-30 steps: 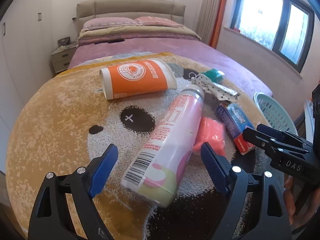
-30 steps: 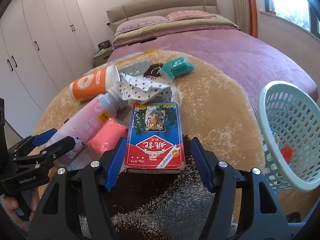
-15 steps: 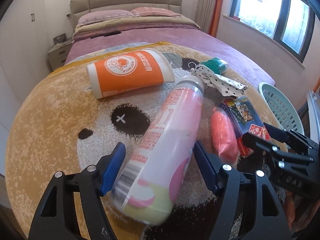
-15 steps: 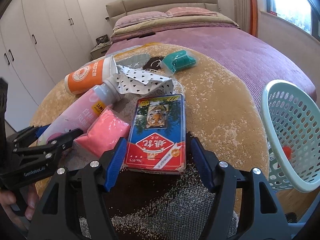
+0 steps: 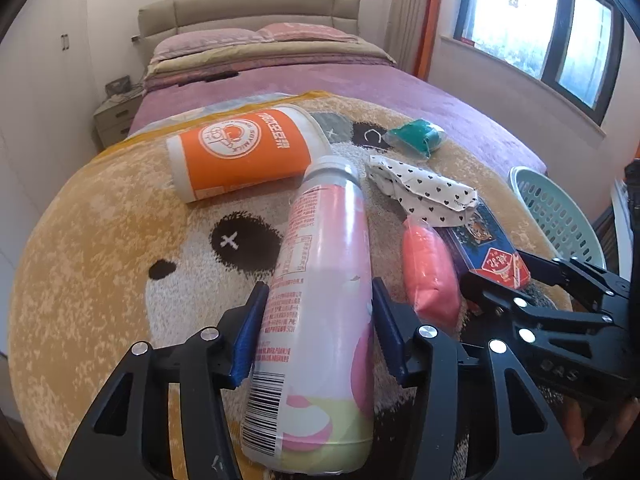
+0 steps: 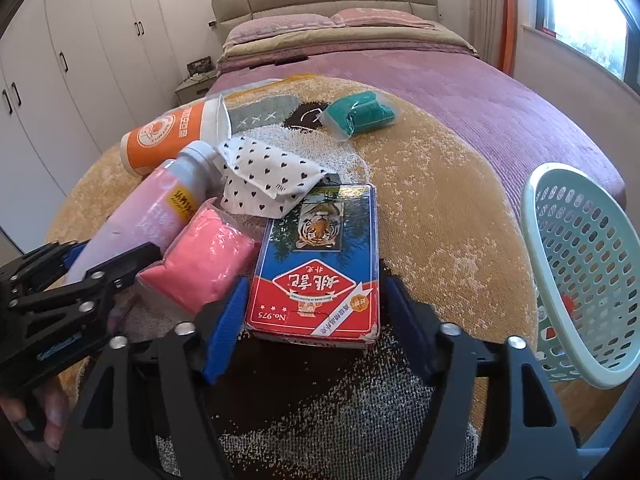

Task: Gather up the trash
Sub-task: 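Grasp the pink spray bottle with left gripper while right gripper grasps tiger card box, then carry bottle and card box over the blue basket and release both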

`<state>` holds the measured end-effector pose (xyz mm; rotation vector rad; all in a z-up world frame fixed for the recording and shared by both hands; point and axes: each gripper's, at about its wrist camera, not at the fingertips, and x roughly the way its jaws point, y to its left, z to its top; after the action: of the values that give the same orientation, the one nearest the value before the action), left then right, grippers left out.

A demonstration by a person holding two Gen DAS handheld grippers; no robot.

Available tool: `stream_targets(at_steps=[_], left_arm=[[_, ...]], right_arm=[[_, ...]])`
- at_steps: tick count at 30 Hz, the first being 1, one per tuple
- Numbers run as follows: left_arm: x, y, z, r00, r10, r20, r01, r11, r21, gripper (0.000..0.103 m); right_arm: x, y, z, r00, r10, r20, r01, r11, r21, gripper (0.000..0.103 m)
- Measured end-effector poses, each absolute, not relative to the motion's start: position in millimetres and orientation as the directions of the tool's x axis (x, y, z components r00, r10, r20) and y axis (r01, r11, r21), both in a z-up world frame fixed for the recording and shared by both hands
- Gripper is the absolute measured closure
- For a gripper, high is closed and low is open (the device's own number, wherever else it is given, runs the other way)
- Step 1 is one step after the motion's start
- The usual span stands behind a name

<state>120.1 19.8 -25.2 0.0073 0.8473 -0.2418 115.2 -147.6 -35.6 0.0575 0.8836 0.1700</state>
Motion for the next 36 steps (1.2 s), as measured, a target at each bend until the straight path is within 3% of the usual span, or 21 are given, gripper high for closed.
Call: stream_targets(at_steps=[22,36], left_arm=[[66.4,38.6,10.6,0.727,-0.293,-0.621,0.193,0.955,-0.224,0.056],[55.0,-20.7,58.1,0.771,-0.39,-0.503,0.34,0.921,-0.192,0.056]], right_arm=[[50.0,-146.9,4.4,0.739,0.249,-0.626,-0.226,0.967,0.118,0.045],[26.7,-213.7,51.7,0.83,0.168,-0.532,-0.106,0.984,0.144,0.045]])
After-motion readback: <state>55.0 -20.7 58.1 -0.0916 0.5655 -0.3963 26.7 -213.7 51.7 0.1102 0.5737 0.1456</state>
